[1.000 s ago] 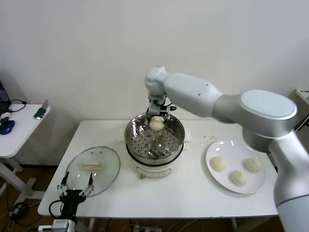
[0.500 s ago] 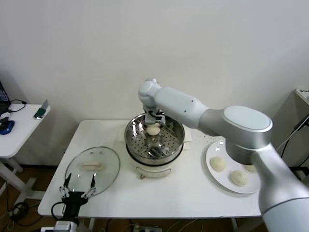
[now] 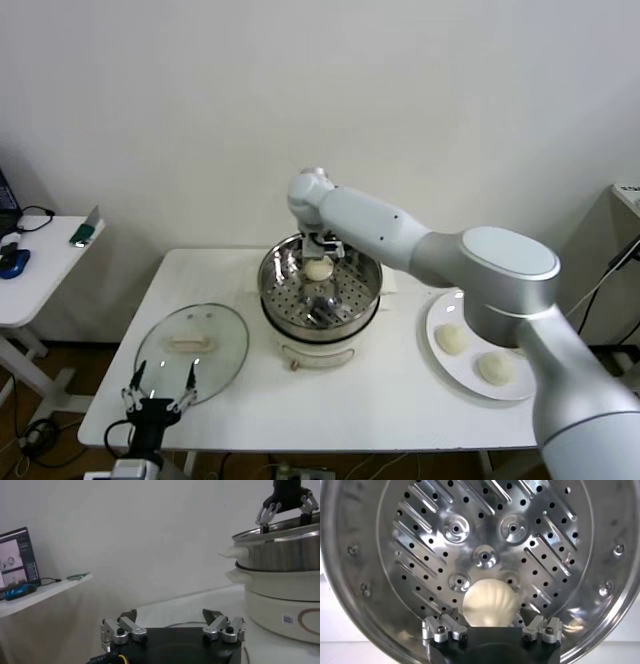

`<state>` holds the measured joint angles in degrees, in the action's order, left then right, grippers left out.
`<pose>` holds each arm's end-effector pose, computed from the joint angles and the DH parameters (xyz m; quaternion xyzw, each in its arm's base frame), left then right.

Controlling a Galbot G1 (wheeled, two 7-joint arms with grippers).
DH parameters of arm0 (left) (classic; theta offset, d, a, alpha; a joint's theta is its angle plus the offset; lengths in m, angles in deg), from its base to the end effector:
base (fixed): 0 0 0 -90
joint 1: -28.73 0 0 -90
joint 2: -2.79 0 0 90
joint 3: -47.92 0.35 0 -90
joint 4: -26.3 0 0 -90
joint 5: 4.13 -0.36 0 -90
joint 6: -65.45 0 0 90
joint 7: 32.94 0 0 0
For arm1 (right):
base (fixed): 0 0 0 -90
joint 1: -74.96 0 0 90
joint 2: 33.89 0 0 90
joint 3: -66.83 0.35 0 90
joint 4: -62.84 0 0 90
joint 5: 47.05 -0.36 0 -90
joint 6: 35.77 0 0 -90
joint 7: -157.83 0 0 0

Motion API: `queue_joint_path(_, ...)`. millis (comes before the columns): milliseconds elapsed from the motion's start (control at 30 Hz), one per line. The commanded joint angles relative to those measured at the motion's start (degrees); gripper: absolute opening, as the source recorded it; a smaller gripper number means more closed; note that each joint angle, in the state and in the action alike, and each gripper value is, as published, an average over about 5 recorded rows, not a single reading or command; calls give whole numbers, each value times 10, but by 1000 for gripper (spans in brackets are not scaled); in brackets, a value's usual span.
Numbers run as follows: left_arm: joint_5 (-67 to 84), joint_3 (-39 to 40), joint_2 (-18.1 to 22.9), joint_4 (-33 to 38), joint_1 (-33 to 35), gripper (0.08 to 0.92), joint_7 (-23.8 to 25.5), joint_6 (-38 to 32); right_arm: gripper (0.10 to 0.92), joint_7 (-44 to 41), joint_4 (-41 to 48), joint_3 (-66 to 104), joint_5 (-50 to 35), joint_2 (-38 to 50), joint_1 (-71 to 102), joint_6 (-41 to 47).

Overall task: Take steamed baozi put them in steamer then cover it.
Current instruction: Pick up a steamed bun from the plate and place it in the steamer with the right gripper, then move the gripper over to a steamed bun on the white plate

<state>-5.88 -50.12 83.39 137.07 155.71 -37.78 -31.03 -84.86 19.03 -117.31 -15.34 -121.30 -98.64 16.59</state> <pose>0.1389 0.0828 -0.3696 0.0546 -0.9880 -0.1245 0.0738 0.6145 0.2208 -0.0870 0.5839 -0.0307 0.8110 0.0208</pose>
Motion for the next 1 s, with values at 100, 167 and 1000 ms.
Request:
queue_joint_path(100, -1, 0, 2, 4, 2, 823, 0, 0, 823, 7, -115, -61, -208, 111, -92, 48)
queue_joint_path(167, -2, 1, 3, 5, 4, 823, 1, 0, 823, 30, -166, -102, -263, 165, -126, 94)
queue_joint_path(1000, -14, 26, 12, 31, -2, 823, -3, 13, 823, 38, -330, -231, -563, 535, -90, 589)
